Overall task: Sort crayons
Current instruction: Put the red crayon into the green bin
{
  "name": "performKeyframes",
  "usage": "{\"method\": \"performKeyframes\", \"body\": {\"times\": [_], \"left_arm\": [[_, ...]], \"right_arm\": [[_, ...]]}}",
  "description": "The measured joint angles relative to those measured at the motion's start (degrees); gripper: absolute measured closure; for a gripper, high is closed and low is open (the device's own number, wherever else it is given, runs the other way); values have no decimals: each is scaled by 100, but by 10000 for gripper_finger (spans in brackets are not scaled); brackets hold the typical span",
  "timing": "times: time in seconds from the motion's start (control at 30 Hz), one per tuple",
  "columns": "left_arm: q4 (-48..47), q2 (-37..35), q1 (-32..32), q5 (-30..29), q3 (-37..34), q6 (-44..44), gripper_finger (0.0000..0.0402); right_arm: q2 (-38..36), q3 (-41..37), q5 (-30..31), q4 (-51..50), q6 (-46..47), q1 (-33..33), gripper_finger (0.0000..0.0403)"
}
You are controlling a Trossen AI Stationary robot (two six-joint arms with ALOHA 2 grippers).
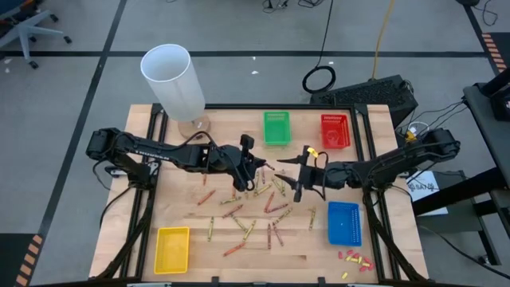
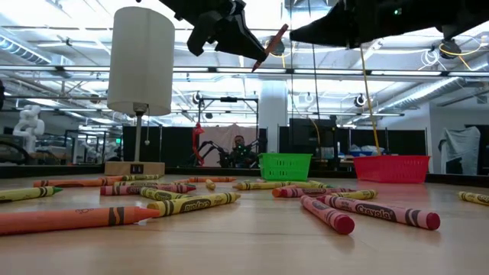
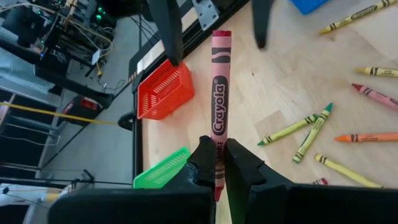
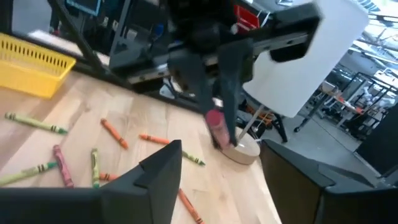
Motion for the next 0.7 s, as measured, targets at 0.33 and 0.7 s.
{"method": "performKeyframes", "body": {"times": [0.33, 0.7], "left_arm": [[-28, 0, 0, -7, 0, -2, 393], [-41, 0, 0, -11, 0, -8, 393]], "right_arm": [[678, 367, 0, 375, -503, 0, 201], [702, 402, 4, 505, -525, -9, 259]]}}
